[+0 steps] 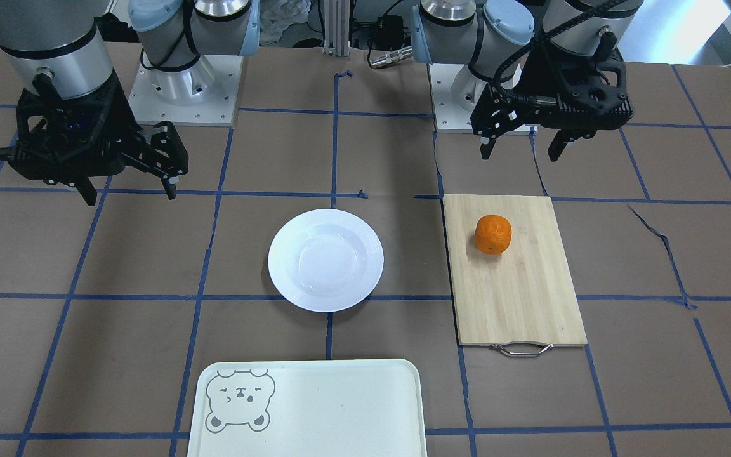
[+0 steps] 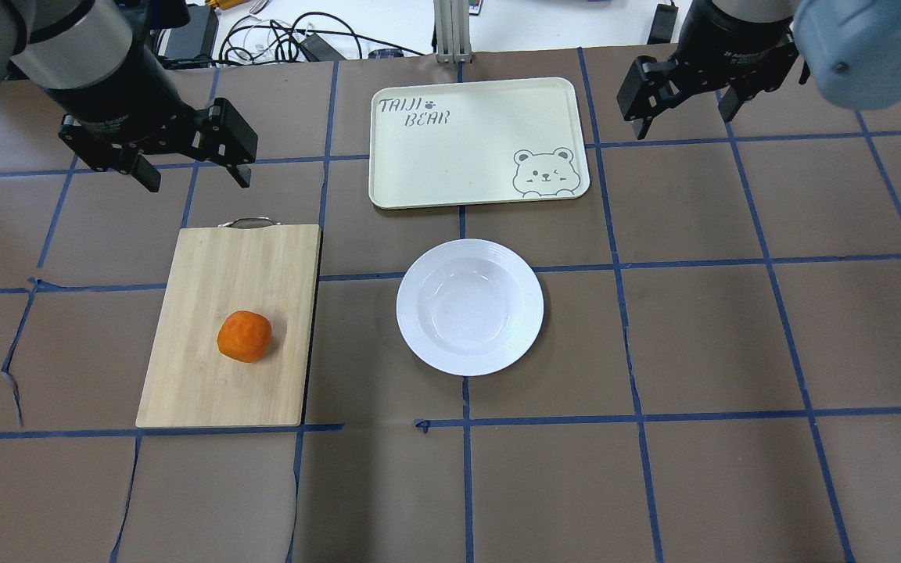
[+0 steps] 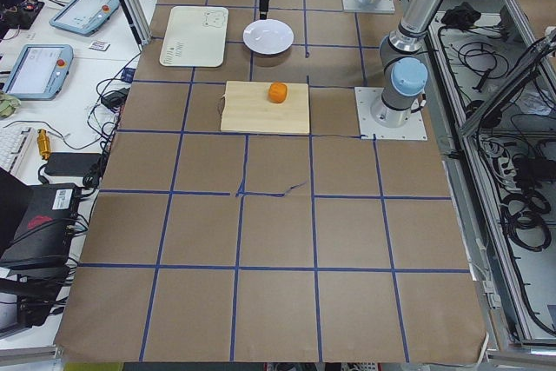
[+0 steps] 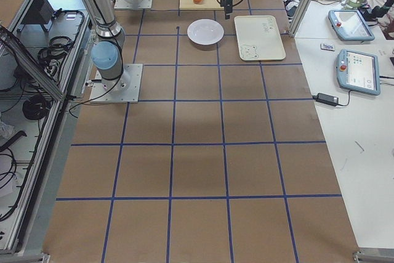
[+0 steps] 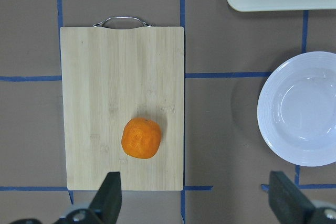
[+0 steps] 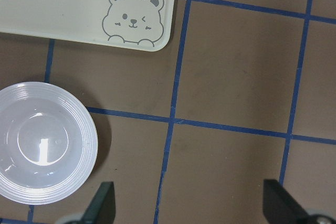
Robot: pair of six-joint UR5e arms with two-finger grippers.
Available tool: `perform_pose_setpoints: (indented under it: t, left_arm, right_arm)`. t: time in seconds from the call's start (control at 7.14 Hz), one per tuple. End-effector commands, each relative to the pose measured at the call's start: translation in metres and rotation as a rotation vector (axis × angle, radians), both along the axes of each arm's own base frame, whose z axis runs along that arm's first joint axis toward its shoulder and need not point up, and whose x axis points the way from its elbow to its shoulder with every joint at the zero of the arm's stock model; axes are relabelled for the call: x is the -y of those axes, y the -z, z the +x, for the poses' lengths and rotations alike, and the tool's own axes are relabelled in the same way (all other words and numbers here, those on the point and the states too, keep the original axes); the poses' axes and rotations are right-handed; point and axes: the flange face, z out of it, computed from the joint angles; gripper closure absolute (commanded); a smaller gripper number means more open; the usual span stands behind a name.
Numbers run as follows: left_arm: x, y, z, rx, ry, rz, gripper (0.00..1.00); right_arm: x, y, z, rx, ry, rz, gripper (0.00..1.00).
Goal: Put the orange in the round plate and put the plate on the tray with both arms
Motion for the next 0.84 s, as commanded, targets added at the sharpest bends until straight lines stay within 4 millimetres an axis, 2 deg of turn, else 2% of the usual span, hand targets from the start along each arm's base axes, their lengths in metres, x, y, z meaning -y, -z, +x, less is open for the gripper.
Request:
perform_pose_setpoints:
  t: [0.0,0.7]
  left_arm:
    - [0.0000,0.0000,0.0000,0.000,0.000,0.000,0.00]
    - [0.0000,0.0000,0.0001,0.001,0.000,0.000,0.00]
  right_arm:
    - [-0.0001,0.0019,-0.0001,-0.002,0.025,0.005,0.00]
    - [0.0017,0.0025,-0.0006,-0.006,0.027,-0.001,0.00]
